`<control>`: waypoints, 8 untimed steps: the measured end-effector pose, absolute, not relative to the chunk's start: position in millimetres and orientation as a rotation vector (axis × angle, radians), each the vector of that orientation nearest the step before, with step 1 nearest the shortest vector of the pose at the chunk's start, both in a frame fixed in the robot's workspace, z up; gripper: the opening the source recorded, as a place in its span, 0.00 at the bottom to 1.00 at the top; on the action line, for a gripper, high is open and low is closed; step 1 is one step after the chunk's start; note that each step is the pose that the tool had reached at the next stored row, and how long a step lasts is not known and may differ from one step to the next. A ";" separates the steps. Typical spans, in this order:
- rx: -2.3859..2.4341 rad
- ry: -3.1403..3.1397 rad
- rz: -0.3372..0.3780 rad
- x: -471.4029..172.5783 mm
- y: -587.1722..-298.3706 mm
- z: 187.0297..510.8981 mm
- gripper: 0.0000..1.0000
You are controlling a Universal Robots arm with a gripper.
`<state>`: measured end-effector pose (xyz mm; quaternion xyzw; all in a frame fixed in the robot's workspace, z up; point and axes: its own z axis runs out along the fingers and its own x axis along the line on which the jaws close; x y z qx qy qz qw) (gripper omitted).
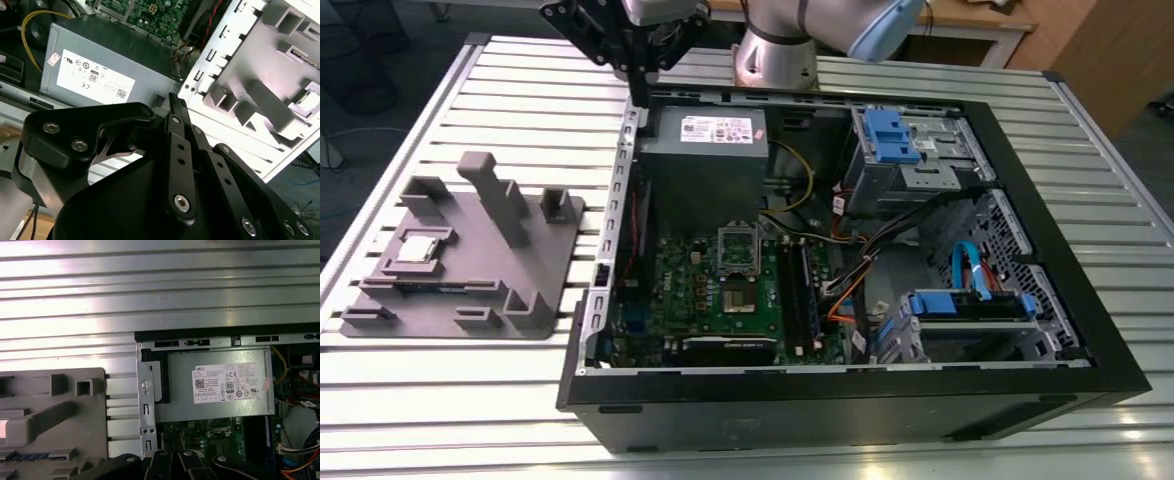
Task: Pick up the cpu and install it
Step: 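Reach for the cpu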
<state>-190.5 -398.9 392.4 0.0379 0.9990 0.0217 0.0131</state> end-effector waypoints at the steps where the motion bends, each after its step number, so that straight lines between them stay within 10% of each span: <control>1: 0.118 3.112 0.068 -192.3 -398.9 392.4 0.11; 8: 0.118 3.112 0.068 -199.2 -398.9 392.3 0.11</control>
